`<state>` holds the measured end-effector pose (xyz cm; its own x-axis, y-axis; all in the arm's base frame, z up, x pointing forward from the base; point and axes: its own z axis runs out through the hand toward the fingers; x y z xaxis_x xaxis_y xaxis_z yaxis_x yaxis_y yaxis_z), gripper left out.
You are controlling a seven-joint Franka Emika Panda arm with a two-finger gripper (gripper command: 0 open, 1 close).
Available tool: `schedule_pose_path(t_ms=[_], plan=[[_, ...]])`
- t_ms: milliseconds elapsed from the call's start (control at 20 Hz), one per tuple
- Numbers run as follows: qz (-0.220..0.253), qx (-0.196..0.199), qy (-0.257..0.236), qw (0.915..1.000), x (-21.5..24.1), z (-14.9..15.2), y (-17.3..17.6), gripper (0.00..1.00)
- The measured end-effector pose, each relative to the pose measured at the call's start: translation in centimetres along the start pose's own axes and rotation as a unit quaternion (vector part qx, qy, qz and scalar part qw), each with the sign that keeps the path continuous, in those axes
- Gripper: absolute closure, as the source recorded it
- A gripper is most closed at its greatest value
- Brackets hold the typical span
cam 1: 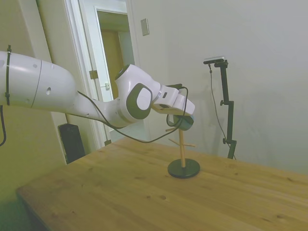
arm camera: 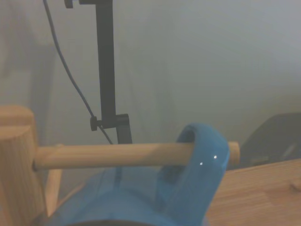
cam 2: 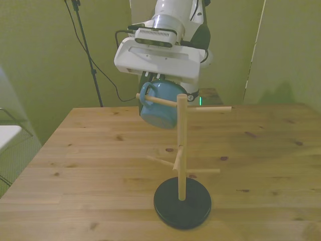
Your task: Unload the mug
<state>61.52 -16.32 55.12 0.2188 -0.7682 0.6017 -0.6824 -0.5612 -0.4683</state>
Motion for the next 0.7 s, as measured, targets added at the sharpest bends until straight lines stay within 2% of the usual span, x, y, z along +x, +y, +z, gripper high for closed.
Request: schedule_pose_path(t_ms=[450,700], plan=[[0.032,0.010,-0.013,0.9994,0.7,0.2,4.0,1.00],[0.014,0.016,-0.042,0.9989,-2.4,-1.2,6.9,1.00]])
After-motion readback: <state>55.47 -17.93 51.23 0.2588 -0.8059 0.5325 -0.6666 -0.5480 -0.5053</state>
